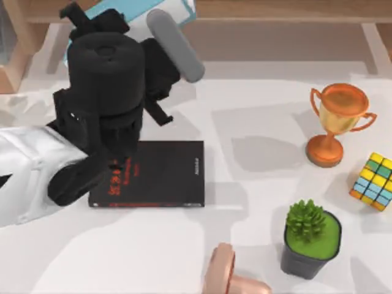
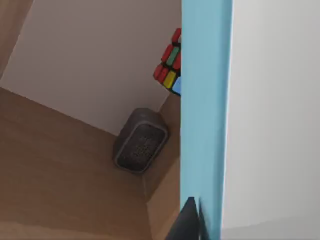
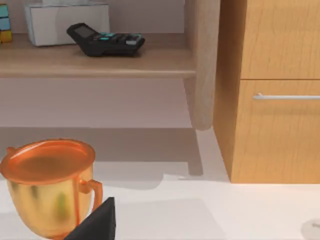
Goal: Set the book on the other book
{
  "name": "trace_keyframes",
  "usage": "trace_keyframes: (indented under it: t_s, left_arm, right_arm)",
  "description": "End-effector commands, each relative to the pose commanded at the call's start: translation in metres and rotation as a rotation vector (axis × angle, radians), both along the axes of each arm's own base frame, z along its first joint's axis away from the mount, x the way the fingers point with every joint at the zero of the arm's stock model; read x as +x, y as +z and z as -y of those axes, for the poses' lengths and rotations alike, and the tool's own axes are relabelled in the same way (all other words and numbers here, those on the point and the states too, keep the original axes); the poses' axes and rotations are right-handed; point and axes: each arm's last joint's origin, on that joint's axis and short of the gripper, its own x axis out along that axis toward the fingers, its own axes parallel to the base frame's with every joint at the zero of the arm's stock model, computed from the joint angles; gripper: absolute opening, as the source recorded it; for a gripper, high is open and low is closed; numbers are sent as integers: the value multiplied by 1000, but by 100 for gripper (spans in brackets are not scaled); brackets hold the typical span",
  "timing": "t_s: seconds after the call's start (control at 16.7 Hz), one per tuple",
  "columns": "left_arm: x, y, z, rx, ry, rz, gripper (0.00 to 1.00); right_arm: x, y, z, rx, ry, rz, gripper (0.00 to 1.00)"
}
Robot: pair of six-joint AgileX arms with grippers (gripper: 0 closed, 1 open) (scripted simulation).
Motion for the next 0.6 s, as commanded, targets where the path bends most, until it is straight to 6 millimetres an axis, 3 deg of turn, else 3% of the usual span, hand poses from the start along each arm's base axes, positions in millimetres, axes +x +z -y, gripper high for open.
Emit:
trace_keyframes:
  t_s: [0.18,0.3,0.42,0.6]
  left_arm:
    - [-32,-80,4,315,-94,-211,0]
    - [-49,-111,2,445,-157,-298,0]
    - [-57,-123,1,495,-190,-333,0]
    - [-57,-123,1,495,-190,-333,0]
  right_arm:
    - [0,0,0,0,0,0,100]
    - [0,0,0,0,0,0,100]
    - [0,0,0,0,0,0,100]
    - [0,0,0,0,0,0,100]
